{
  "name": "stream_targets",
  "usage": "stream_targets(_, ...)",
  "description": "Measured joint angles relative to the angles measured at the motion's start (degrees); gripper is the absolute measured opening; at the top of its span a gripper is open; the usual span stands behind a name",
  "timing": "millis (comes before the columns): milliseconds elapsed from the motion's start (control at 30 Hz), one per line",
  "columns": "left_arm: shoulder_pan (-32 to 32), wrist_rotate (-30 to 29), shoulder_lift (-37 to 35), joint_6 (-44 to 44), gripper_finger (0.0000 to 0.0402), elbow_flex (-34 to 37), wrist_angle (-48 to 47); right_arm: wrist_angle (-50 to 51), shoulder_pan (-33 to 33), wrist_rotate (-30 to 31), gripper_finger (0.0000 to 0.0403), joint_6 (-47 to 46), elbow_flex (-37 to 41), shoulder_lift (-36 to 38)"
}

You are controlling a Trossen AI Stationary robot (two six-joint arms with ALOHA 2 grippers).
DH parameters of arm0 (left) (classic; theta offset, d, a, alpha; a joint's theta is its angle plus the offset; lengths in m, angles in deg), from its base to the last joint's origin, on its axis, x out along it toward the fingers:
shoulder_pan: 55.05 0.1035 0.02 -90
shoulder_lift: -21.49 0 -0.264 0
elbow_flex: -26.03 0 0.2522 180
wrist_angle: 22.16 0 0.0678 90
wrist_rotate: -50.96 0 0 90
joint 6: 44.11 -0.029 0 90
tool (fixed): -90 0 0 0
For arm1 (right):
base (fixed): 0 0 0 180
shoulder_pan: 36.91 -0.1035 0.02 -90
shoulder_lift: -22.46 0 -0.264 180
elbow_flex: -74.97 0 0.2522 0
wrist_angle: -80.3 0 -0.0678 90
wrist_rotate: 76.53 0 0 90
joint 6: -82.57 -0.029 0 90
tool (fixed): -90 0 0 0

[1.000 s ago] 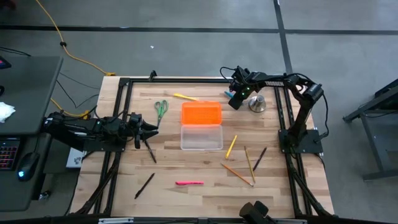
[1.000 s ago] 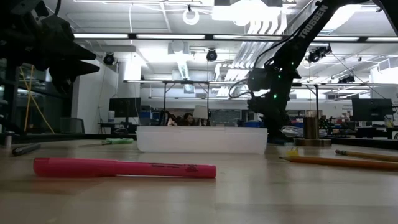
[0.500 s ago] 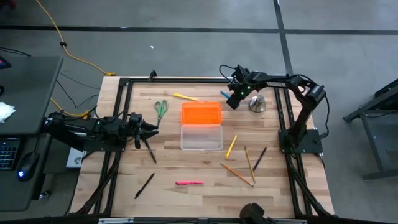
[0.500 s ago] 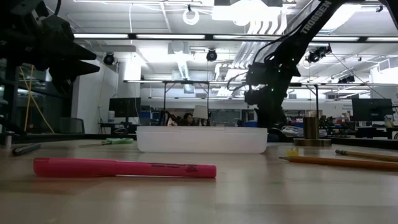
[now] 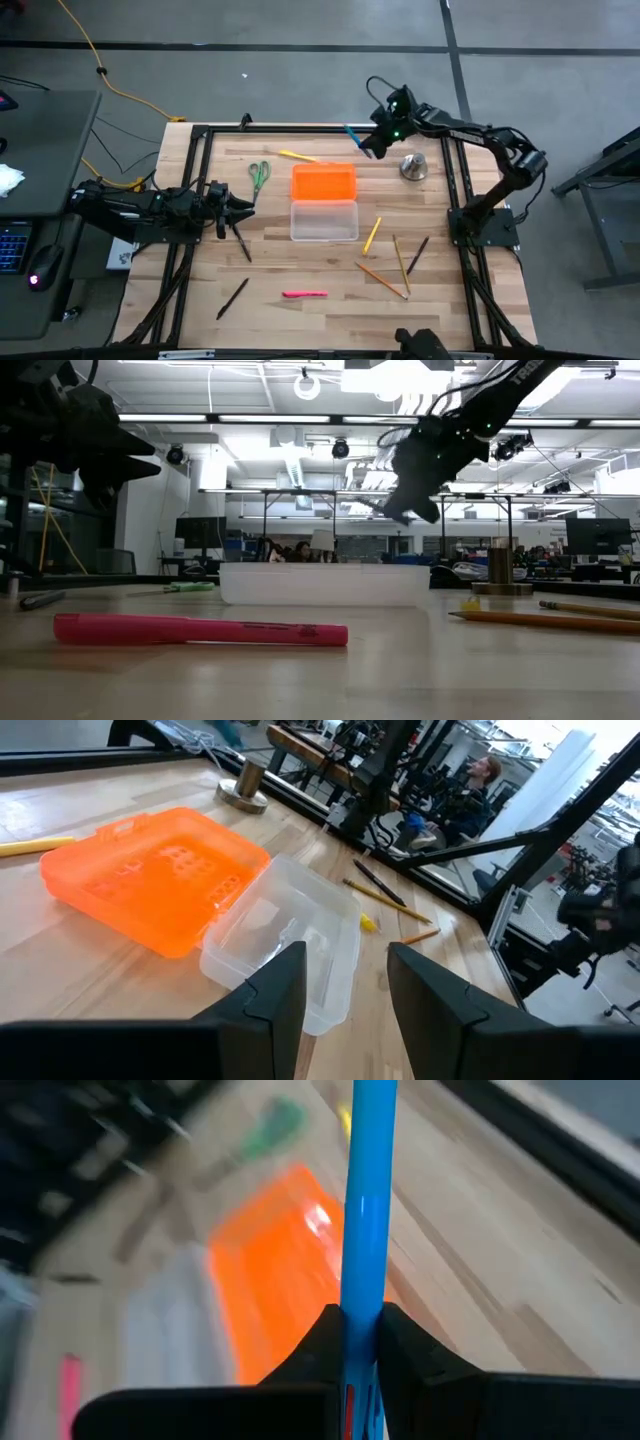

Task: Pick & place school supplies into a supply box
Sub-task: Put the blue pen into the orange supply box

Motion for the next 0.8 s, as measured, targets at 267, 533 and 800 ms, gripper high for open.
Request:
stream_targets(267,0.0,0.03,-0.01,0.03,0.0172,-0.02,0.01,-14.75,0.46,-15.65,0.0017,-9.48,0.0,2.42)
stream_targets(533,0.0,0.06,-0.01,0.03,0.0172,0.0,0.01,-27.08,0.43,-30.06,0.0018,-19.28,0.0,2.42)
stream_targets(800,-0.01,0.05,-0.01,0.03,0.0172,0.01,0.0,-29.27,-0.76,-42.12,0.0019,-21.45,0.0,2.42)
